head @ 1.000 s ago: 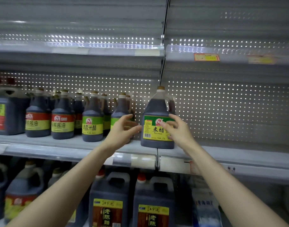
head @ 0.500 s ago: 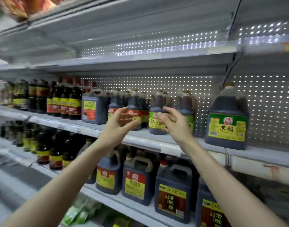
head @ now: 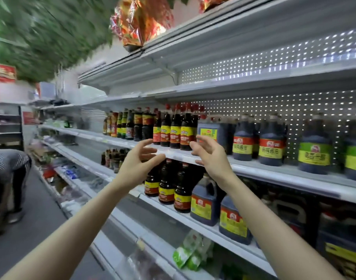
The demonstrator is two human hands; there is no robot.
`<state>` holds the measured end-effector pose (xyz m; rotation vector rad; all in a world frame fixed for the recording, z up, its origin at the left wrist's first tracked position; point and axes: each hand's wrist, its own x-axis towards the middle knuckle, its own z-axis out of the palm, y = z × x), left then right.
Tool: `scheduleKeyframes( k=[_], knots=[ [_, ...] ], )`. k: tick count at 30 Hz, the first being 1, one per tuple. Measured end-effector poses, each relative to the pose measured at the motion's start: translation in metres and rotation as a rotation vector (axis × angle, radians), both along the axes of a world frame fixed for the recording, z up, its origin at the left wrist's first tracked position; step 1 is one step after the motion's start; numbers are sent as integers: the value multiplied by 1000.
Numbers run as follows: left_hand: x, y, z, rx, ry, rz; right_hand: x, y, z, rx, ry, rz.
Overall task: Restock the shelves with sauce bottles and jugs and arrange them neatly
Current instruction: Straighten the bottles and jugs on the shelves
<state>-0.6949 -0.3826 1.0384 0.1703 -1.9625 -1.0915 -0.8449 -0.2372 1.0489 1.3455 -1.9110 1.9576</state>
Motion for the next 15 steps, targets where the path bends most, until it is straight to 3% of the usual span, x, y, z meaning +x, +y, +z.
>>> scheduleKeyframes(
  k=[15],
  knots=[
    [91, -203, 1, 42, 45, 185, 73, -237, 16, 44, 39, 196]
  ],
)
